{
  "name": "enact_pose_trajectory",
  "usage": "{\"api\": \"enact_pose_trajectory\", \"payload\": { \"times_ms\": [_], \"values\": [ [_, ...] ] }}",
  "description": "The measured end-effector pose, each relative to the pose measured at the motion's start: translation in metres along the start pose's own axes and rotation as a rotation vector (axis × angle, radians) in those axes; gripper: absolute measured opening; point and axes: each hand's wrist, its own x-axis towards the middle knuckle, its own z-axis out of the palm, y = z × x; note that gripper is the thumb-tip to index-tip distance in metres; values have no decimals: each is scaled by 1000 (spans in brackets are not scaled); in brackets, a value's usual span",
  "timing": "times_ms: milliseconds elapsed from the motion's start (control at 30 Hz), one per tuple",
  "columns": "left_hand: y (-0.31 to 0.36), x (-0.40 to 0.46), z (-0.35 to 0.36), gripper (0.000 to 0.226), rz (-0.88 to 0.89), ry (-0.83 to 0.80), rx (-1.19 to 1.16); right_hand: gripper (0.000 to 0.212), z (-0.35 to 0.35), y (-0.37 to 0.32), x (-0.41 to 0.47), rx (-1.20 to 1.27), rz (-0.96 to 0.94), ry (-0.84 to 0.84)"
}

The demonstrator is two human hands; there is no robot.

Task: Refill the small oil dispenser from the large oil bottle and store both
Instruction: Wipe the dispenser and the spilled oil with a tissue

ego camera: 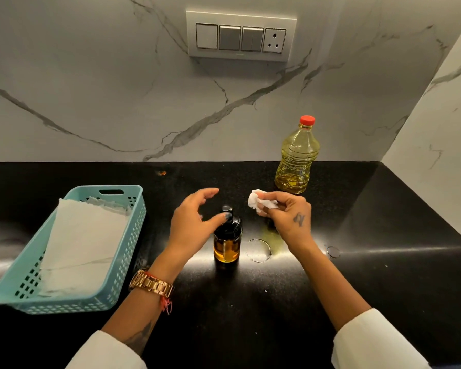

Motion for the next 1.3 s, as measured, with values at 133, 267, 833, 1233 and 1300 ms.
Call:
{"api": "enact_pose_trajectory", "payload": {
  "times_ms": [133, 267, 833, 1233, 1300],
  "values": [
    [-19, 1, 18, 61, -52, -137, 62, 26, 21, 22, -3, -270, -140, -50],
    [-20, -2, 27, 38, -39, -146, -38, 22, 29, 31, -17, -302, -189, -64],
    [-25, -3, 26, 34, -33, -149, -100, 6, 37, 14, 10, 18, 80, -163],
    [-28, -4, 34, 24, -31, -112, -132, 29, 19, 32, -3, -209, -308, -54],
    [-27, -4, 35, 21, -37, -91, -137, 26, 17, 20, 5, -198, -295, -12]
  ]
}}
